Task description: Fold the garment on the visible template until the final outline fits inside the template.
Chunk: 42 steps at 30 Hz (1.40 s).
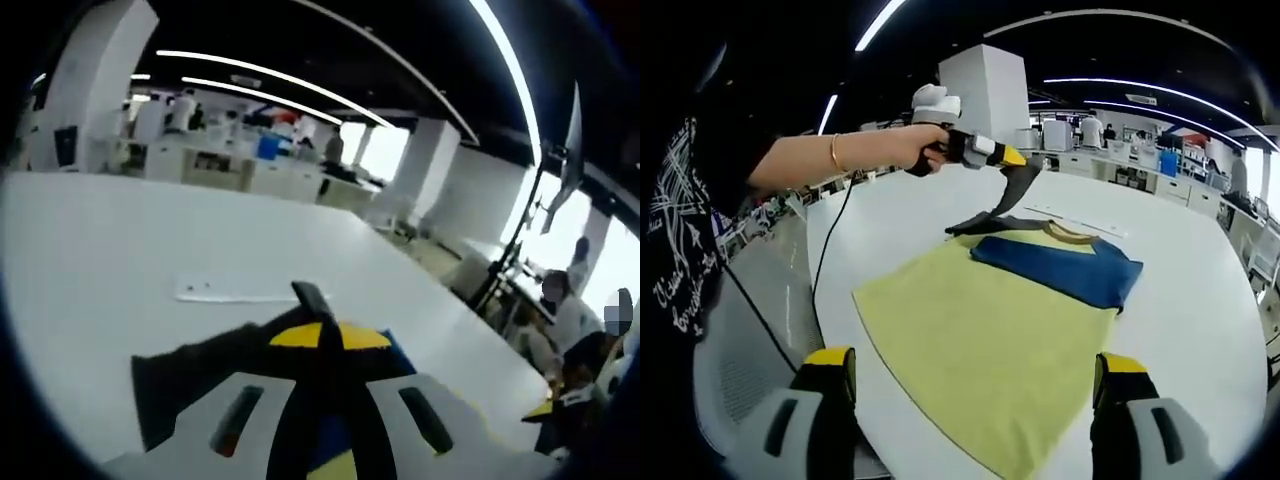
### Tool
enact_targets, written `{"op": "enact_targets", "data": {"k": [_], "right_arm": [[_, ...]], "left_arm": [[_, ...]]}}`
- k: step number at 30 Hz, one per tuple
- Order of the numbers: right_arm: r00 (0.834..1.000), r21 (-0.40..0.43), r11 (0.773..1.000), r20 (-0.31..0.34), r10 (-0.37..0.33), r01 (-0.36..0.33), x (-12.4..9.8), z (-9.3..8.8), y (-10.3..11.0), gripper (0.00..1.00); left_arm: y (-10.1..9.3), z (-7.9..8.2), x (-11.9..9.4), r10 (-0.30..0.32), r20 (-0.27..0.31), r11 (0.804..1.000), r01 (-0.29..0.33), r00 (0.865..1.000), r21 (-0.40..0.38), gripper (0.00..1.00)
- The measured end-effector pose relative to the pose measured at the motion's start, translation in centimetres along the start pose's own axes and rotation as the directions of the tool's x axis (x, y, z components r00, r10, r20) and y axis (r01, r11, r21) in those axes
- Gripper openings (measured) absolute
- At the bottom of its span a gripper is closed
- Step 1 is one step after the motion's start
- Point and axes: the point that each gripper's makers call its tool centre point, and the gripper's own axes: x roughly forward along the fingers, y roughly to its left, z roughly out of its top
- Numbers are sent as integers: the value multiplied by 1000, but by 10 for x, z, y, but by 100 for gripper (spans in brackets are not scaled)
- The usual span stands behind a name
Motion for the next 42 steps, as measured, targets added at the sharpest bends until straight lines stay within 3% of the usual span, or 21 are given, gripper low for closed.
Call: {"op": "enact_targets", "data": {"k": [16,24,30,42], "right_arm": [[1000,0,1000,-10,-7,7,-1,-4,-3,99],[1000,6,1000,-10,1,-1,1,-7,-2,99],[1000,23,1000,-4,0,0,1,-10,-1,99],[1000,52,999,-23,1,0,-1,-27,-5,99]], "left_arm": [[-30,-6,12,-50,-8,999,50,999,-19,1],[-55,-16,15,-98,-12,995,98,995,-25,1],[-70,-43,25,-116,-50,992,114,992,-46,1],[-79,-90,50,-136,-147,991,134,980,-21,1]]}}
